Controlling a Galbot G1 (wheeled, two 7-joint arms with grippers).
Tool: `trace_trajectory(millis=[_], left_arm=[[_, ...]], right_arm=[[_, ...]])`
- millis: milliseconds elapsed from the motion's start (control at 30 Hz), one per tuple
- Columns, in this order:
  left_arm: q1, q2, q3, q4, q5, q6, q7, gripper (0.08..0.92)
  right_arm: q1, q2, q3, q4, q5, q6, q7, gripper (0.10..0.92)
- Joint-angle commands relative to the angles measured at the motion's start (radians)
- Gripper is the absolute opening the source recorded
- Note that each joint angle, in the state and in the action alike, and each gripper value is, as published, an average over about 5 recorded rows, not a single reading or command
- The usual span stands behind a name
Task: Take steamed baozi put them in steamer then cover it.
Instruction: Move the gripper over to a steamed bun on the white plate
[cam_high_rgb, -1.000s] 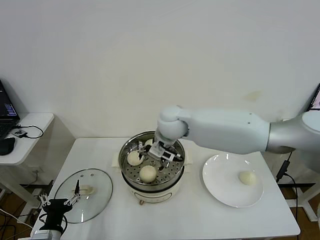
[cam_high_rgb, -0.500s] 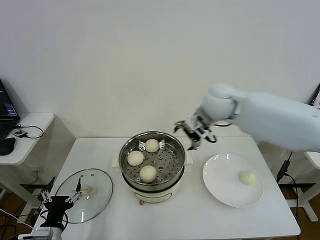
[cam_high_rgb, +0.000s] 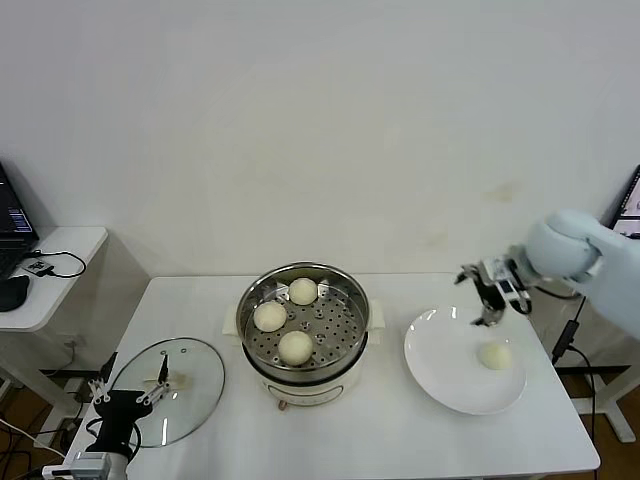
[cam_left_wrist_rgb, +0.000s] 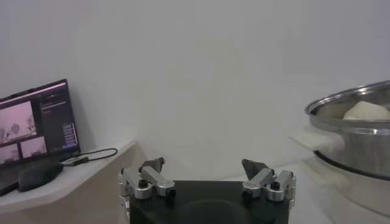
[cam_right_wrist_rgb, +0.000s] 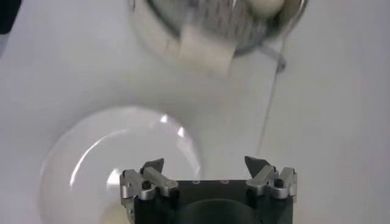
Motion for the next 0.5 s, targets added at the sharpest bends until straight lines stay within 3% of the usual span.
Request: trace_trajectory(millis=[33, 500], left_arm=[[0.007, -0.002, 0.001, -0.003, 0.0, 0.001, 0.0, 0.823], [0.013, -0.008, -0.013, -0.003, -0.002, 0.002, 0.0, 0.823]], right_arm=[[-0.497, -0.117, 0.384, -0.061, -0.167, -0.013, 0.009, 0.823], [-0.602, 0.034, 0.448, -0.244, -0.244, 0.024, 0.06, 0.823]])
